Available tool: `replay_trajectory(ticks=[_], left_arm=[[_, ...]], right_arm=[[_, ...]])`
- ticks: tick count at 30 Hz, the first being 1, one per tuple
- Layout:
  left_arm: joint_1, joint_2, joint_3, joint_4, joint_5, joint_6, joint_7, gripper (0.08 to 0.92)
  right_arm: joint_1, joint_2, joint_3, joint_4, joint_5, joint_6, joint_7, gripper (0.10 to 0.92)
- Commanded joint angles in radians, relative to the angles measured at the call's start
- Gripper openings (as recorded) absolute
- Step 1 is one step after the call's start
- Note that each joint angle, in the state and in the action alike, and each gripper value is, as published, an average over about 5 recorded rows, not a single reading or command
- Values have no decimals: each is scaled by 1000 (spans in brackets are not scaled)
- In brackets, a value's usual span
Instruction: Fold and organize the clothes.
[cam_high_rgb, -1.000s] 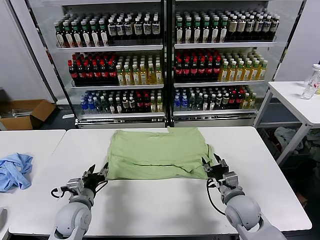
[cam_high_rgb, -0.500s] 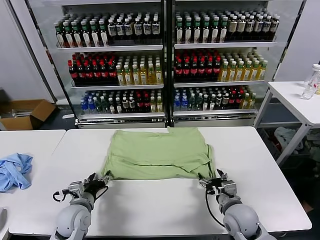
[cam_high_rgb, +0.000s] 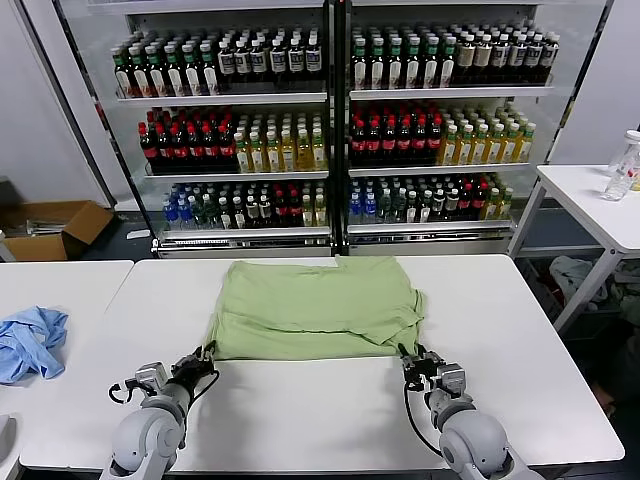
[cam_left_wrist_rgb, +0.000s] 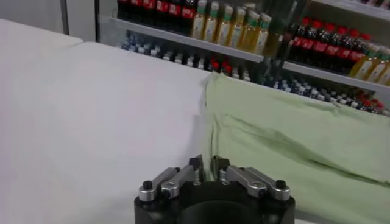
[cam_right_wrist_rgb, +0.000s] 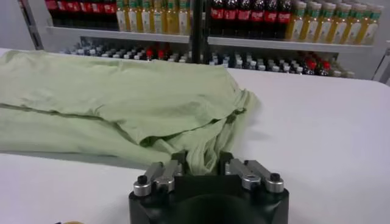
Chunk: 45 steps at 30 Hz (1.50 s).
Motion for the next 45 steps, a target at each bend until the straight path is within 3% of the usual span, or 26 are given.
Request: replay_trajectory(ticks=[1, 6, 12, 22, 28, 32, 36, 40, 45], left_arm=[[73, 2, -19, -93, -88, 25, 23, 125], [167, 25, -49, -176, -61, 22, 18, 95], [368, 40, -136, -346, -47, 25, 25, 95], [665, -17, -222, -565, 3, 19, 4, 95], [717, -4, -308, -661, 14, 22, 13, 123], [641, 50, -365, -692, -38, 5, 13, 232], [478, 110, -317, -636, -58, -16, -7, 345], [295, 147, -198, -474, -31, -31, -37, 457], [38, 151, -38, -212, -3, -55, -74, 605]], right_arm=[[-68, -40, 17, 79, 36, -10, 0, 187], [-196, -123, 60, 196, 46, -8, -8, 155], [-371, -157, 130, 307, -3, 12, -15, 155], [-616, -172, 197, 452, -134, 28, -41, 155], [-603, -206, 275, 516, -140, 58, -73, 238], [-514, -221, 305, 521, -91, 83, -71, 342], [-356, -238, 293, 486, 6, 74, -57, 455], [-107, -251, 185, 347, 66, 39, -43, 576], [247, -205, -27, 43, 129, -37, -35, 714]])
